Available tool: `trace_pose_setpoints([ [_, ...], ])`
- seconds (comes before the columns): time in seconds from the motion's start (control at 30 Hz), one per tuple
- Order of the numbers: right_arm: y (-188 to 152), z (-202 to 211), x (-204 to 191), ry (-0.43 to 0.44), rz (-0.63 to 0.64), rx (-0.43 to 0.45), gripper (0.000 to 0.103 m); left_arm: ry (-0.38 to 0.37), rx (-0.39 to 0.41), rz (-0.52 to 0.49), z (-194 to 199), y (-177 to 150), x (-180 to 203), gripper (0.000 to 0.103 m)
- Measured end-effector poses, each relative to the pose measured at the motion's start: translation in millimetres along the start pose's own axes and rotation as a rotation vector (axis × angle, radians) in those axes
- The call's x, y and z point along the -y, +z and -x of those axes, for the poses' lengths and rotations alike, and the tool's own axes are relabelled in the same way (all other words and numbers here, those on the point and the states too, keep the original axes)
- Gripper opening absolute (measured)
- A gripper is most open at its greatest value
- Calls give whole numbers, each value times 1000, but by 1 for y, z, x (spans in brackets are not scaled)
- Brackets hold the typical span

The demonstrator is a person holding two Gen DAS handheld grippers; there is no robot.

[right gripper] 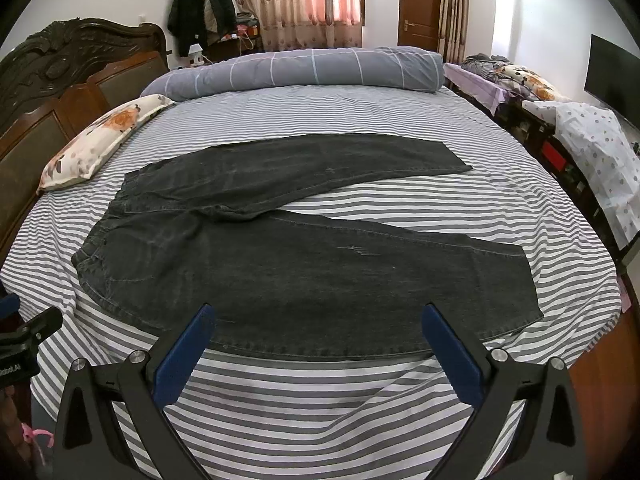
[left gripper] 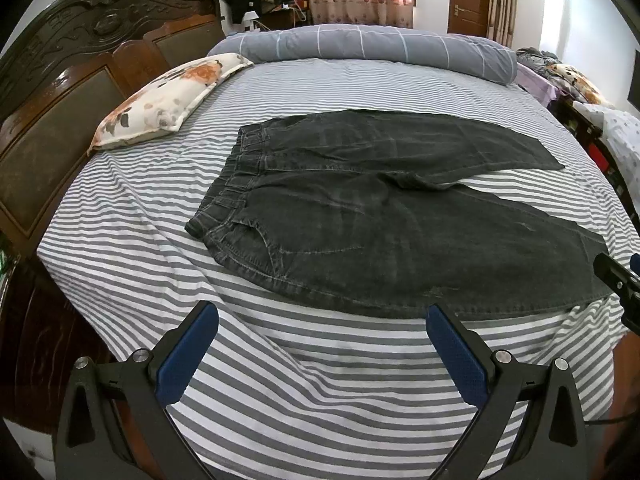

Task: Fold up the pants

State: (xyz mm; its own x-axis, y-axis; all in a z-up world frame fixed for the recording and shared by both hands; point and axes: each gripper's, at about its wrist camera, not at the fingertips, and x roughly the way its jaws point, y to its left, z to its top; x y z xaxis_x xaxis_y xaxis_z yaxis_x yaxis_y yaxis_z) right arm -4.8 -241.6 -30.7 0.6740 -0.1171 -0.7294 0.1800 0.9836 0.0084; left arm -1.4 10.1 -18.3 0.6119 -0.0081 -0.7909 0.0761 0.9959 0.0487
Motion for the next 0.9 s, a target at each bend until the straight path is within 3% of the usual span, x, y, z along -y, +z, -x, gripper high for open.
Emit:
trace_pose_setpoints([
  [0.37,-2,-8,15,-13,-49,0,102,1,-10,7,-14,10,-3,103],
  [0.7,4,-9,35,56,-143,20,102,-42,-10,52,-40,22,-30,102],
  [0.73,6,-9,35,57,-146,22,102,-43,-7,58,-43,25,-34,100],
  [0.9,22,-20,33,30,-99,24,102,-81,-12,124,-70,56,-70,71],
])
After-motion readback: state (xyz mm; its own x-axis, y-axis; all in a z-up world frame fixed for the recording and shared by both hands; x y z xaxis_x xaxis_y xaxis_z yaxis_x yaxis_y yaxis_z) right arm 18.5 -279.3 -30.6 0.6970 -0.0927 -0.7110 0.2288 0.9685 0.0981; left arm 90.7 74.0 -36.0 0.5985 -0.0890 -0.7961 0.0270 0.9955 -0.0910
